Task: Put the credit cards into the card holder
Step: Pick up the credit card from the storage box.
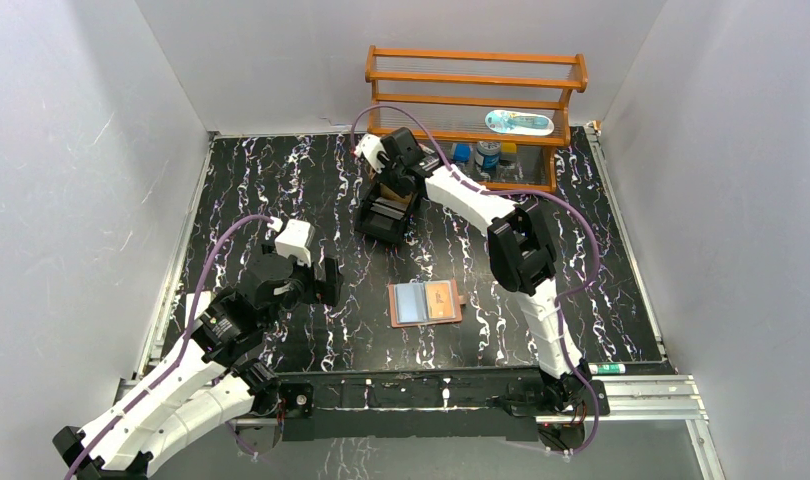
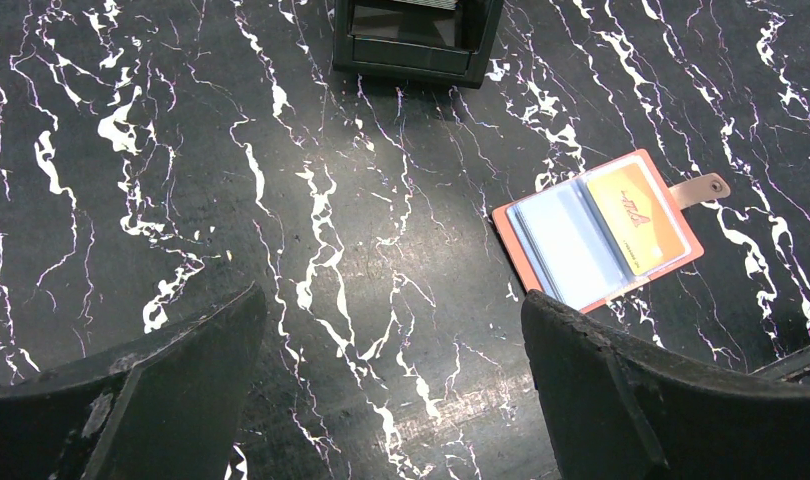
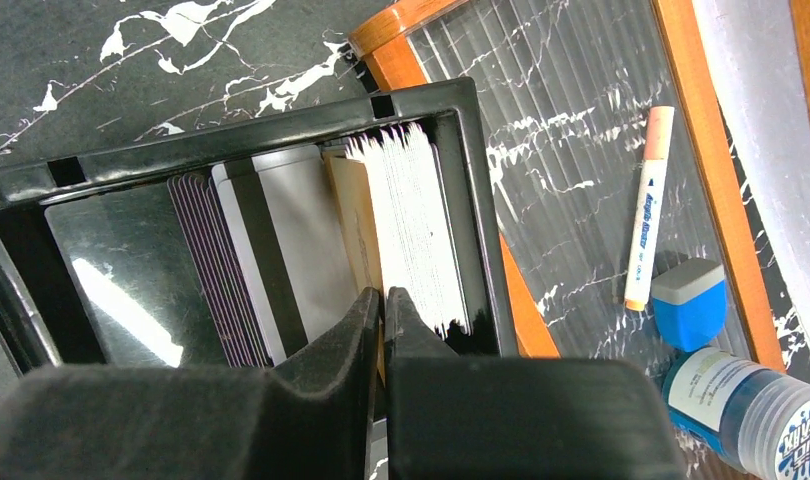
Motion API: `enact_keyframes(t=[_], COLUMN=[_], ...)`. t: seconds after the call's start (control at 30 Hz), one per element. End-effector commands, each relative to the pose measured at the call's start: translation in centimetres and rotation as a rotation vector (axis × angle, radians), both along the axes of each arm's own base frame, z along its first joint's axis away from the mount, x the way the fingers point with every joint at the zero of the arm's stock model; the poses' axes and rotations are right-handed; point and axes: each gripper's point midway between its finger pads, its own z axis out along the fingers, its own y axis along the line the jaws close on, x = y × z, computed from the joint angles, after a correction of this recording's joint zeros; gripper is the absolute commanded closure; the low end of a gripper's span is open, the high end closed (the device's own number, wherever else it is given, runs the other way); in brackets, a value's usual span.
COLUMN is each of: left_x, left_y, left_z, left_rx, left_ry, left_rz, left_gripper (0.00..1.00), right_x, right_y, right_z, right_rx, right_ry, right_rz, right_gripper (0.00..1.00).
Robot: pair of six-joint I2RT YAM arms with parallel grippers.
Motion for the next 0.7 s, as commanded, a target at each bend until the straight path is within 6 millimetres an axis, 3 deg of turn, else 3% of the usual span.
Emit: enact_keyframes(t=[0.0, 0.1, 0.23, 0.37, 0.5, 0.6, 0.67], left_x=[0.1, 0.1, 0.1, 0.1, 0.1, 0.1, 0.2], left_y=[0.0, 0.0, 0.0, -0.1, -0.1, -0.1, -0.1], left_z=[-0.3, -0.3, -0.4, -0.4, -0.4, -0.4, -0.4], left_rx=[0.008, 0.01, 0.011, 0.01, 0.009, 0.01, 0.01], left_ry=[-0.003, -0.002, -0.001, 0.0, 0.0, 0.002, 0.001], left_rz=[-0.003, -0.004, -0.004, -0.006, -0.007, -0.007, -0.008], left_gripper=[0.01, 0.01, 0.01, 0.01, 0.01, 0.01, 0.01], right_x=[2.4, 2.5, 2.4, 2.4, 2.5, 2.6, 2.5], right_y=[0.2, 0.1, 0.4, 0.5, 0.2, 0.2, 0.2], right_z=[2.5, 2.5, 2.4, 3.0, 3.7, 4.8, 4.9], right_rx=[0.024, 0.024, 0.025, 0.036, 0.037, 0.054, 0.052], right_ry=[-0.109, -0.113, -0.108, -0.118, -0.133, -0.153, -0.157], right_rz=[-0.025, -0.027, -0.005, -0.01, -0.019, -0.023, -0.015], right_gripper=[0.85, 0.8, 0.96, 0.9, 0.93, 0.83, 0.87])
